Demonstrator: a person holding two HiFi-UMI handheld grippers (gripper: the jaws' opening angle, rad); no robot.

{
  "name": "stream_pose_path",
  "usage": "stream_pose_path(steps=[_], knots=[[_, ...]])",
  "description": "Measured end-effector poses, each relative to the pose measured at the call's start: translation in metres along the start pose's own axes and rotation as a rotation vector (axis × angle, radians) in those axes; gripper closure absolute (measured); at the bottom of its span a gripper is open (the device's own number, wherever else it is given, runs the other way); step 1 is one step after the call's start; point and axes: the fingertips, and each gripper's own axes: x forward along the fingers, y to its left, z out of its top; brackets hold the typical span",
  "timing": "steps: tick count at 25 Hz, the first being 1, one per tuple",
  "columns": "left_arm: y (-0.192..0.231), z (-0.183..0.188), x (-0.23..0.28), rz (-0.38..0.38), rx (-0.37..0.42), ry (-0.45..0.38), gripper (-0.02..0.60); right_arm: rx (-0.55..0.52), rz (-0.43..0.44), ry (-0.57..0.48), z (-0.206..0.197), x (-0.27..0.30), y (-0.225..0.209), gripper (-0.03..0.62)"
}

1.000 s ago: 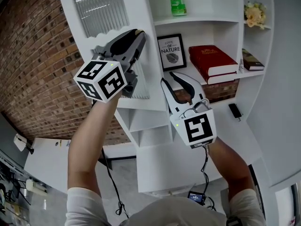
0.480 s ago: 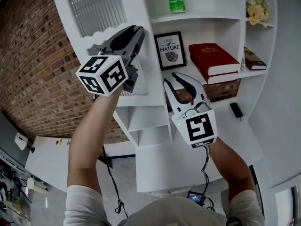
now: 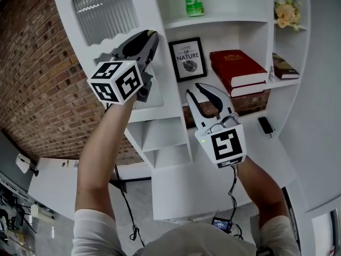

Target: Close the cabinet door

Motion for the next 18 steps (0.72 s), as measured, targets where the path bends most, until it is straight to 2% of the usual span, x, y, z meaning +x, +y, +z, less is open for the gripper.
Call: stream_pose_path(steps=[18], knots=[[0.012,-0.013,0.021,0.037,0.018,0.019,0.492,0.006,-0.027,0.041,-0.022,-0.015,-0.023,0.485]])
